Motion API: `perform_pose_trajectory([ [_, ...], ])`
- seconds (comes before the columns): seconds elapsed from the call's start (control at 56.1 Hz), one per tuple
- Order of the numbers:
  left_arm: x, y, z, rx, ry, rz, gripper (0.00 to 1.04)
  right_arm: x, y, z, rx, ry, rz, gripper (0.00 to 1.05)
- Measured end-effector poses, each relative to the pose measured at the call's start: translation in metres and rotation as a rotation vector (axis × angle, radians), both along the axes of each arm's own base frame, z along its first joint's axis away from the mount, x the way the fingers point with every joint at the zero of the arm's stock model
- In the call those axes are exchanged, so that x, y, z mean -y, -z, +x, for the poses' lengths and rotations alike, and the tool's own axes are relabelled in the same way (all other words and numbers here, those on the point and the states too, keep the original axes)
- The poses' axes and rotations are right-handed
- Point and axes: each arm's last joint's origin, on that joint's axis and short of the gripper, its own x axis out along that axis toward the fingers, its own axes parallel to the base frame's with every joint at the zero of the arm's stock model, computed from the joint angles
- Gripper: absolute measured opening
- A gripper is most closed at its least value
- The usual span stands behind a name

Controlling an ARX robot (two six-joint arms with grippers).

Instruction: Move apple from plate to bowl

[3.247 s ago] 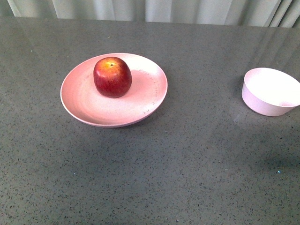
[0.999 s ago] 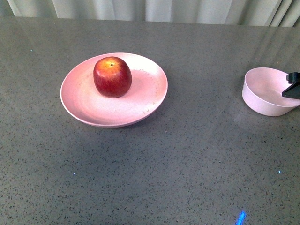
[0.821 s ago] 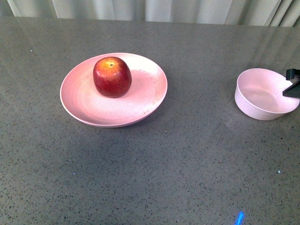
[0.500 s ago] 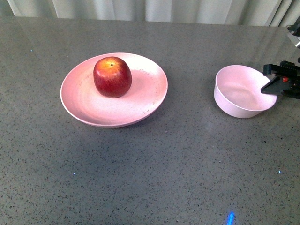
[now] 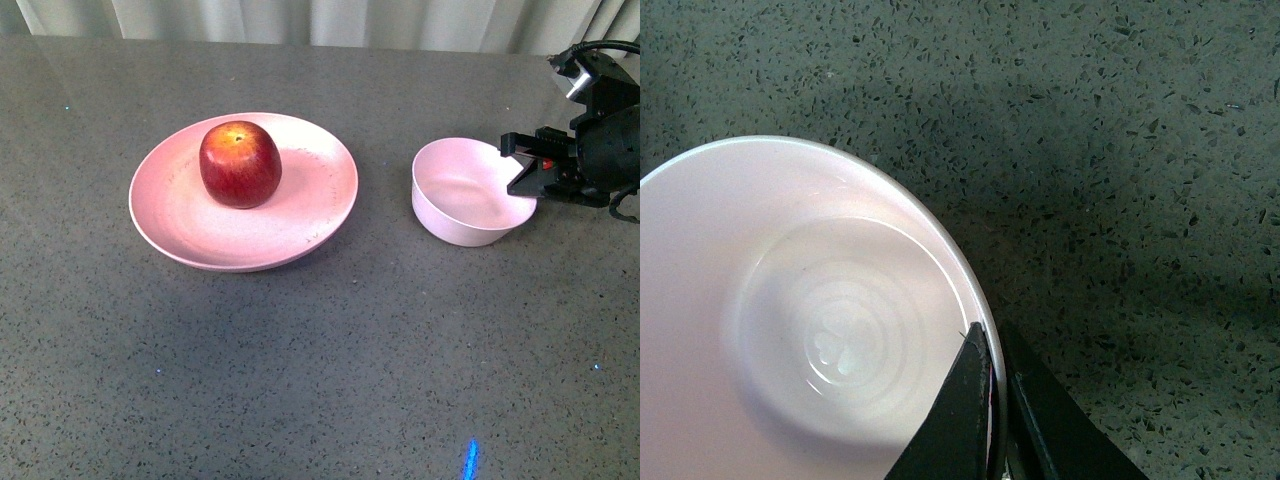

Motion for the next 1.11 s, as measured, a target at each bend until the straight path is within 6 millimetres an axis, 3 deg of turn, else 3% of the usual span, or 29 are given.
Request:
perform_pose_trajectory([
  [0.178,0.000,0.000,0.000,0.000,0.000,0.000,0.96,-0.001,0.000,0.000,-0.007,0.007,0.011,0.04],
  [0.41,0.000,0.000,0.000,0.000,0.000,0.000,0.96,0.003,-0.006,0.001,0.014,0.028,0.053,0.46],
  [0.517,0.000,0.000,0.000,0.000,0.000,0.000,0.96,0.010,-0.025,-0.001,0.084,0.045,0.073,0.63],
  [0.624,0.000,0.000,0.000,0.000,0.000,0.000,0.96,0.023,-0.068,-0.014,0.262,0.067,0.029,0.88],
  [0.696,0.000,0.000,0.000,0.000,0.000,0.000,0.96,0.029,-0.087,-0.027,0.351,0.064,0.001,0.97],
  [0.803,0.000,0.000,0.000,0.000,0.000,0.000,0.96,0.037,-0.107,-0.062,0.708,0.205,-0.138,0.79],
  [0.874,0.000,0.000,0.000,0.000,0.000,0.000,0.96,0.039,-0.110,-0.088,0.841,0.235,-0.148,0.67],
  [0.981,0.000,0.000,0.000,0.000,0.000,0.000,0.96,0.039,-0.103,-0.122,0.890,0.234,-0.156,0.45],
  [1.106,0.000,0.000,0.000,0.000,0.000,0.000,0.96,0.039,-0.090,-0.144,0.861,0.230,-0.163,0.25],
])
